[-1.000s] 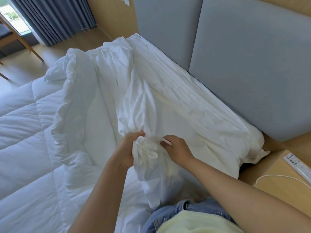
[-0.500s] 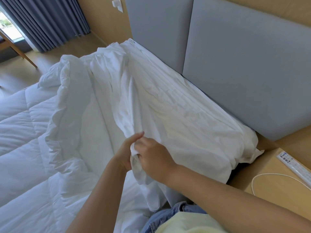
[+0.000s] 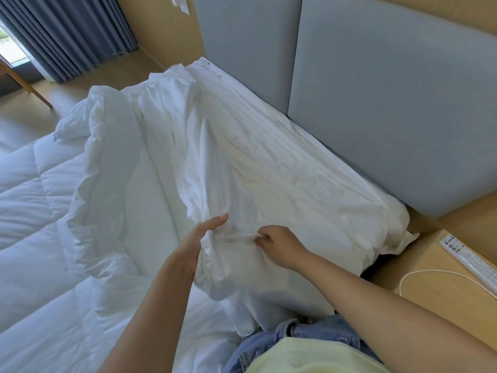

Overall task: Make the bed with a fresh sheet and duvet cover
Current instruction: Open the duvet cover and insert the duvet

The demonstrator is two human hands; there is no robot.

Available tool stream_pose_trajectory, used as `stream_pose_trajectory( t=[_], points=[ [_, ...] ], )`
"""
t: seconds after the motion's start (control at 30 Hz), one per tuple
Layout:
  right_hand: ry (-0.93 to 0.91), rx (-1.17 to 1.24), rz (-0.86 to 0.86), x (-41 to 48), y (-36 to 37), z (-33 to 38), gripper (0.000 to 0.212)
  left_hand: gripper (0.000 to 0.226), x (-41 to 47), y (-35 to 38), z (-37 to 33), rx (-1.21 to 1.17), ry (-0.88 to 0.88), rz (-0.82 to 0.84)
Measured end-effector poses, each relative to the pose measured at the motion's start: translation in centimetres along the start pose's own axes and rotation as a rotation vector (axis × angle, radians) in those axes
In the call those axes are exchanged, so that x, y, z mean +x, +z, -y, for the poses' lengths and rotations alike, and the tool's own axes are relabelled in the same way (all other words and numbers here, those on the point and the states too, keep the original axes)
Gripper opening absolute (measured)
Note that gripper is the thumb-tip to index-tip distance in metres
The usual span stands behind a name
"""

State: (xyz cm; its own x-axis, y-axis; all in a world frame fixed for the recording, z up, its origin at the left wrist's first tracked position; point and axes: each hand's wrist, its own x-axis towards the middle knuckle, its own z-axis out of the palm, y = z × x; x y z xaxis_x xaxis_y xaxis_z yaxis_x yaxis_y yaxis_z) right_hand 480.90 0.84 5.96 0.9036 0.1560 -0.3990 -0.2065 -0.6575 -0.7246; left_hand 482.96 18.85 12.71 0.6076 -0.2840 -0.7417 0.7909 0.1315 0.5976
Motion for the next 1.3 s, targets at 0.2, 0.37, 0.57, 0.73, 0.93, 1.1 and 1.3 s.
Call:
stream_pose_trajectory(
  t=[0.2,0.37,0.57,0.73,0.93,1.1,1.3],
  points=[
    [-0.26,0.021,-0.359,-1.0,-1.0,1.3,0.032,0.064,0.7,-1.5,0.6,0.329,-0.209,-0.095],
    [-0.083,-0.476,0.062,-1.3,-1.3,0.8,0.032,0.031,0.7,-2.1,0.3,0.255,-0.119,-0.179],
    [-0.166,-0.384,-0.215,-1.0,-3.4,2.4,0.029,0.018,0.8,-1.0,-0.8,0.031,0.118,-0.113],
    [-0.337,0.045,-0.558,-2.5,-3.0,3.6,0.029,0.062,2.0,1.4,1.2,-0.065,-0.019,-0.004],
    [0.08,-0.623,0.143,-2.7,2.0,-3.6,0.029,0.074,4.5,0.4,8.5,0.471,-0.282,-0.193],
    [0.13,-0.591,0.183,-2.5,2.0,-4.6,0.026,0.035,5.5,-0.6,10.2,0.601,-0.212,-0.298],
    [-0.369,0.007,-0.456,-2.5,-0.2,2.3,0.033,0.022,2.9,1.8,1.6,-0.026,0.053,0.003]
  ],
)
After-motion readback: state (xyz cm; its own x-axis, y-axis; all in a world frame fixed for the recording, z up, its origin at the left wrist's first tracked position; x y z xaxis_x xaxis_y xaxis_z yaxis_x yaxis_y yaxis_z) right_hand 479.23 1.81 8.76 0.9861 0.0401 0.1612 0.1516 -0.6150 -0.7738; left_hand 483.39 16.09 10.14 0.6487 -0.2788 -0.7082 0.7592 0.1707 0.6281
